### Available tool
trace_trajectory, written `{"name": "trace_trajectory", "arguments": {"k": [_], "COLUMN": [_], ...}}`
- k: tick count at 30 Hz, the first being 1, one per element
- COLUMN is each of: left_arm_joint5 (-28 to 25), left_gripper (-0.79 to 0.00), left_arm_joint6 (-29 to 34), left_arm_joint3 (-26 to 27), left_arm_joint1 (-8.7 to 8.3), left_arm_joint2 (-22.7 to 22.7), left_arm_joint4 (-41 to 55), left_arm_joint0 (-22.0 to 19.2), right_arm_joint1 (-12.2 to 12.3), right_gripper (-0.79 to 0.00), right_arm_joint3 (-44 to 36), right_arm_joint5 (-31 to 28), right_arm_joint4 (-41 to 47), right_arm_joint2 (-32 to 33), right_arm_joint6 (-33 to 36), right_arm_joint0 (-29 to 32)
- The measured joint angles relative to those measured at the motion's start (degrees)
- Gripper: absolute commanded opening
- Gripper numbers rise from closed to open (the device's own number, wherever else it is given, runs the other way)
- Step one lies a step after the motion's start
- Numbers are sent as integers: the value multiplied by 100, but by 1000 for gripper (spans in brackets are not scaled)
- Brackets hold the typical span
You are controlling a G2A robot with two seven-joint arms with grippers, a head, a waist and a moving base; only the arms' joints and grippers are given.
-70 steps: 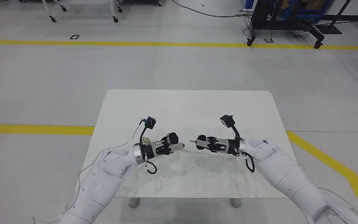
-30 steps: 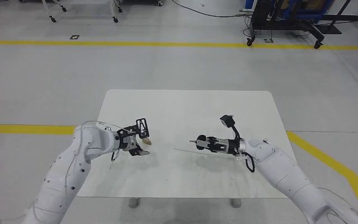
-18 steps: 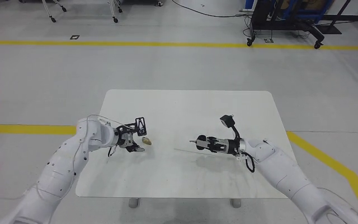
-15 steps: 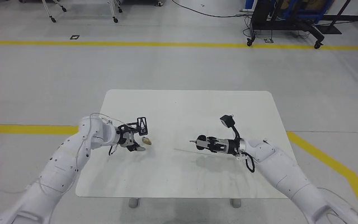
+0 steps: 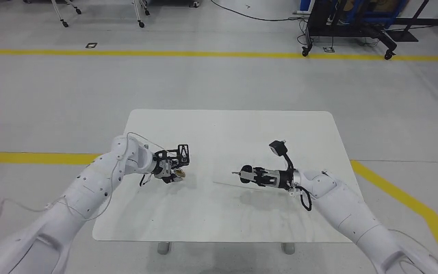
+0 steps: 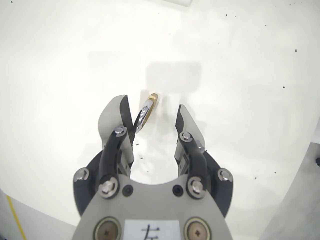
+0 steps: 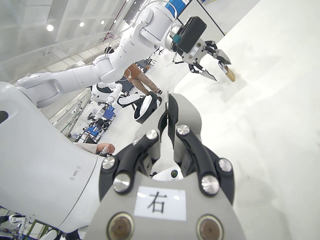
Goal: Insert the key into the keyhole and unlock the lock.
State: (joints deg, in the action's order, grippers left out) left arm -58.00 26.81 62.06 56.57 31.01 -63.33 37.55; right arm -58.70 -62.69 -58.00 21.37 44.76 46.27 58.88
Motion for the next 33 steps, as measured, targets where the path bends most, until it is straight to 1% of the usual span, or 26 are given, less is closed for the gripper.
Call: {"name": "trace_trajectory", "arguments": {"k": [1,2,3,9,13,25,26,28,29,30,33], "left_arm_joint5": [0,0,0,0,0,0,0,0,0,0,0], "left_gripper": [-628,-754,-785,-785,-785,-785,-739,-616,-576,-560,-548], "left_arm_joint6": [19,21,22,107,64,408,430,462,468,475,503], "left_arm_joint3": [-46,-90,-151,-419,-559,-645,-650,-655,-656,-656,-656], "left_arm_joint1": [16,31,50,122,145,166,169,178,181,184,186], "left_arm_joint2": [-74,-138,-216,-507,-565,-704,-706,-708,-709,-711,-712], "left_arm_joint4": [30,83,153,508,808,1162,1178,1207,1217,1228,1253], "left_arm_joint0": [-43,-82,-134,-334,-418,-535,-538,-543,-543,-542,-538], "right_arm_joint1": [0,0,0,0,0,0,0,0,0,0,0], "right_gripper": [-785,-785,-785,-785,-785,-785,-785,-785,-785,-785,-785], "right_arm_joint3": [0,0,0,0,0,0,0,0,0,0,0], "right_arm_joint5": [0,0,0,0,0,0,0,0,0,0,0], "right_arm_joint4": [0,0,0,0,0,0,0,0,0,0,0], "right_arm_joint2": [0,0,0,0,0,0,0,0,0,0,0], "right_arm_joint6": [0,0,0,0,0,0,0,0,0,0,0], "right_arm_joint0": [0,0,0,0,0,0,0,0,0,0,0]}}
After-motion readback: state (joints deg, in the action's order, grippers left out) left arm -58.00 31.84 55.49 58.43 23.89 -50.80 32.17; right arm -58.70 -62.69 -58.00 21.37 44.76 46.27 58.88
